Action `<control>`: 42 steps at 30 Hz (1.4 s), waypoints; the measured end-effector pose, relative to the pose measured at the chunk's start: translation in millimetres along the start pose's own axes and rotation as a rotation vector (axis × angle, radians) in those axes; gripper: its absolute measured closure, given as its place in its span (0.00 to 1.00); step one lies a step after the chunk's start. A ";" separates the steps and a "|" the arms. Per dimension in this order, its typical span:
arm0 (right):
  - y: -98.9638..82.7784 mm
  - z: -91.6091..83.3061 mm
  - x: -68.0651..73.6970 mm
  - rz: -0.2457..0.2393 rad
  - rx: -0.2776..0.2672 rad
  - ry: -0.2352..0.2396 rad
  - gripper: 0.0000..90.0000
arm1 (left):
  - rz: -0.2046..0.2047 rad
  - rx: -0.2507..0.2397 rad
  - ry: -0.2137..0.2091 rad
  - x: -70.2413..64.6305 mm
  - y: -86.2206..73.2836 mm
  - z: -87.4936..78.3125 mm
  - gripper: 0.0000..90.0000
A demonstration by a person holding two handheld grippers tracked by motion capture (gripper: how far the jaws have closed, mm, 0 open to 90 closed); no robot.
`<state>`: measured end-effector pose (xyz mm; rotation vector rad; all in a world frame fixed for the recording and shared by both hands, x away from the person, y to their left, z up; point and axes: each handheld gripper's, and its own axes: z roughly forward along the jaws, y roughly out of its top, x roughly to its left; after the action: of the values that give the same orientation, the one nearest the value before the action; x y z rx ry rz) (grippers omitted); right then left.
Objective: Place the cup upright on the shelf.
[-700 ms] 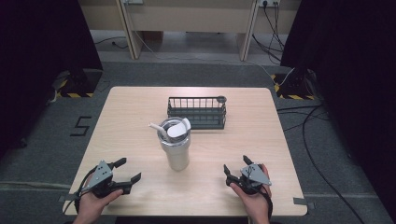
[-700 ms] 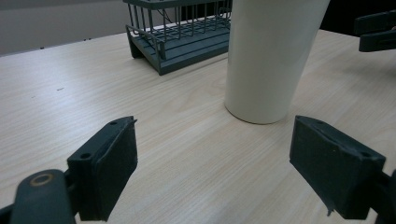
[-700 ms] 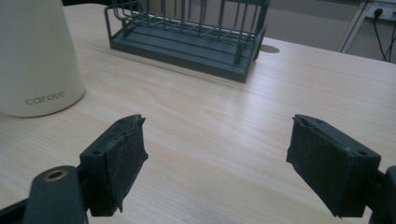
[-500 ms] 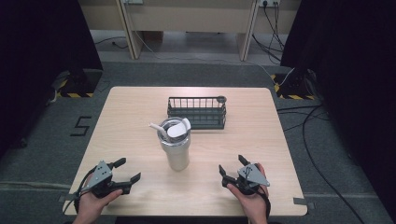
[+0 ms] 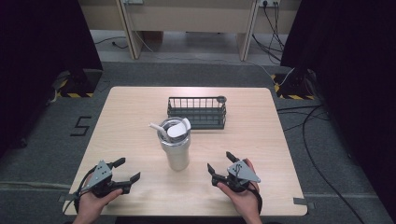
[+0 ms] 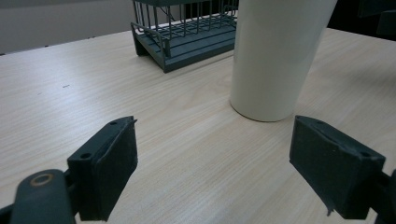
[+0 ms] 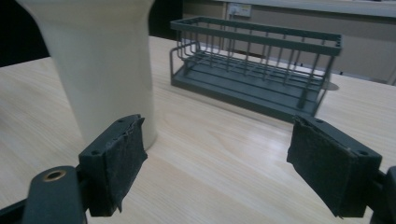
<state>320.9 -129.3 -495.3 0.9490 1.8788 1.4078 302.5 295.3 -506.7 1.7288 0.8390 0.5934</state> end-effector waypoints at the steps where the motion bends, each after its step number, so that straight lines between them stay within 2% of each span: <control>1: 2.3 3.9 4.4 -0.002 -0.004 0.018 0.21 | 0.000 0.000 0.000 0.4 0.0 -0.4 0.16; 9: 10.1 20.0 22.2 0.000 -0.006 0.094 0.18 | 0.004 -0.002 -0.004 -0.5 0.4 -0.7 0.16; 17: 13.9 29.7 38.4 -0.002 -0.003 0.149 0.17 | 0.004 -0.002 -0.003 -0.3 0.6 -0.5 0.16; 30: 18.0 43.8 52.7 -0.011 -0.007 0.182 0.14 | 0.006 -0.002 -0.007 -0.9 0.7 -0.1 0.16; 42: 27.9 73.6 61.3 -0.031 -0.016 0.189 0.10 | 0.004 -0.005 -0.008 -0.7 0.8 -0.7 0.16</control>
<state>350.7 -34.2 -490.1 0.7992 2.0063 1.5376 301.7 295.0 -505.7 1.7282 0.8280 0.5909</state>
